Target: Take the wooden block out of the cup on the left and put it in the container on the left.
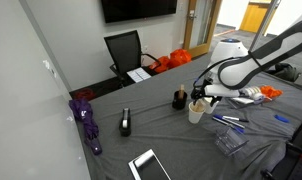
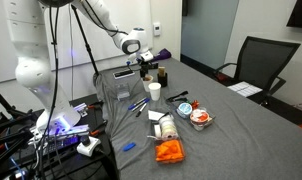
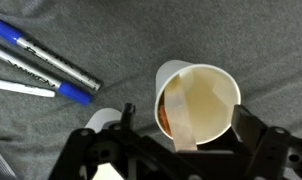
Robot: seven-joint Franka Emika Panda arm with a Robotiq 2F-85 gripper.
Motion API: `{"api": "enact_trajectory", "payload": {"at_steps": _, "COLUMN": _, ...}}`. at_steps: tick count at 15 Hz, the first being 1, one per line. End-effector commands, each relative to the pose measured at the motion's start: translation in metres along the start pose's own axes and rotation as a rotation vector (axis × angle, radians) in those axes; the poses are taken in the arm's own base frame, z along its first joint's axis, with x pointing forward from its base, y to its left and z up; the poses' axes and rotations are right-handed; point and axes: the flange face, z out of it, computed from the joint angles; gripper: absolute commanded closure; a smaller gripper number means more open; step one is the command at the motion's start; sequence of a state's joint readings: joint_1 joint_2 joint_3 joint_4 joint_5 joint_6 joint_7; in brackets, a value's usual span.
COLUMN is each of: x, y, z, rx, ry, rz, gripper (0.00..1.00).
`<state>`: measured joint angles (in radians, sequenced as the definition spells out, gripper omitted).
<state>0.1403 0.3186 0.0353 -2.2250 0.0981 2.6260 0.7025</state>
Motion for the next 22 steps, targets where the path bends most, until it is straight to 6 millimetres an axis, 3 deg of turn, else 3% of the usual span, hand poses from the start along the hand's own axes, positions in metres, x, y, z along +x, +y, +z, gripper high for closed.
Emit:
{"api": "enact_trajectory", "payload": {"at_steps": 1, "x": 0.007, "y": -0.008, "z": 0.010, "rx": 0.002, "ry": 0.009, "rz": 0.017, "gripper": 0.00}}
{"api": "enact_trajectory", "payload": {"at_steps": 2, "x": 0.008, "y": -0.009, "z": 0.010, "rx": 0.003, "ry": 0.007, "rz": 0.017, "gripper": 0.21}}
{"api": "enact_trajectory", "payload": {"at_steps": 13, "x": 0.012, "y": -0.011, "z": 0.006, "rx": -0.004, "ry": 0.006, "rz": 0.013, "gripper": 0.96}}
{"api": "enact_trajectory", "payload": {"at_steps": 22, "x": 0.010, "y": -0.011, "z": -0.024, "rx": -0.026, "ry": 0.018, "rz": 0.007, "gripper": 0.93}}
